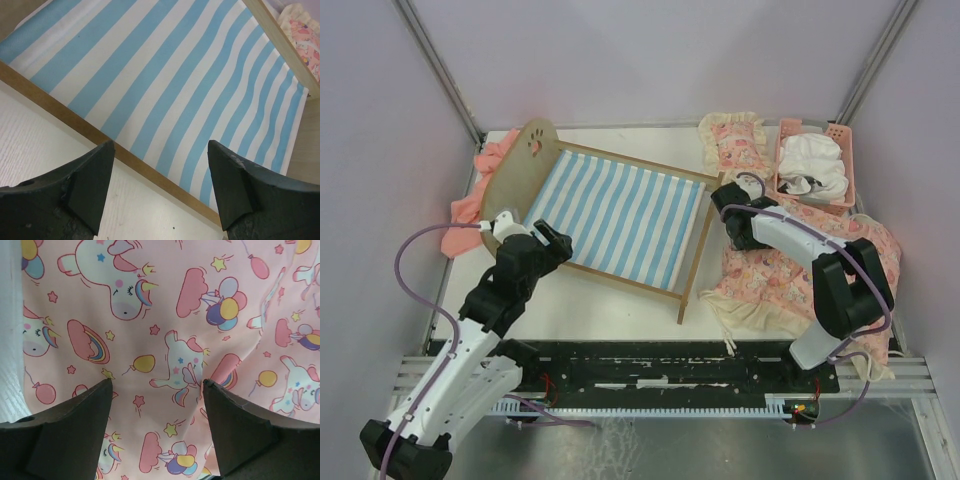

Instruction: Set up the pet bed

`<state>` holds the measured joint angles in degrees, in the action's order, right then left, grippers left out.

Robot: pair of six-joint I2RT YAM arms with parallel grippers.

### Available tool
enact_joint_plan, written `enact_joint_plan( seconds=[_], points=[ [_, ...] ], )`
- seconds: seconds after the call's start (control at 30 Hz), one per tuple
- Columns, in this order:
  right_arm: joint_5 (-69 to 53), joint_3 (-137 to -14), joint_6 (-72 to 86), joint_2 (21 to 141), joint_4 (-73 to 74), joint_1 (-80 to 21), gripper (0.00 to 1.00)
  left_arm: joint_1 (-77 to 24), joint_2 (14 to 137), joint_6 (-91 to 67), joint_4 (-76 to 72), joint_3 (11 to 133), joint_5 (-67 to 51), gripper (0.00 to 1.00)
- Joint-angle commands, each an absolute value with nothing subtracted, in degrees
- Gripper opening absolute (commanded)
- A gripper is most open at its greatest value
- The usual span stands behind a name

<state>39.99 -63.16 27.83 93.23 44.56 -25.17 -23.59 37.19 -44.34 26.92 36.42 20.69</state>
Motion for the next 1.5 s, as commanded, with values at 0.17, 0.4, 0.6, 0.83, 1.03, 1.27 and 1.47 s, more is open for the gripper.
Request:
enact_joint_plan(
  seconds=[0.17,0.4,0.6,0.83,1.03,1.27,1.47],
  points=[
    [38.42,-60.6,28.13,92.88,37.64,-24.17,0.27,-23.56,38.46,-44.14,23.61,35.95,17.54,0.81],
    [44.14,-67.31,26.06,78.21,47.56,-25.06,0.02,-23.6,37.36,-35.93,18.8,37.33,11.49,0.81],
    [38.94,-78.65,19.6,65.97,49.97,-25.79,0.02,-23.6,39.0,-26.16,12.25,42.61,-2.07,0.81],
    [5.54,-84.07,16.5,57.47,39.62,-25.82,0.02,-23.6,42.1,-21.32,8.02,49.46,-20.71,0.82],
    [-4.2,-93.85,22.57,63.86,33.29,-25.92,0.02,-23.58,42.51,-27.39,10.12,53.25,-19.31,0.82],
    [-5.84,-97.05,38.91,66.03,17.5,-26.24,0.02,-23.57,37.87,-28.88,-1.06,46.29,-28.69,0.89],
    [1.04,-95.02,48.93,64.75,5.61,-26.43,0.02,-23.7,40.0,-42.97,-21.88,38.19,-34.95,0.93]
  ],
)
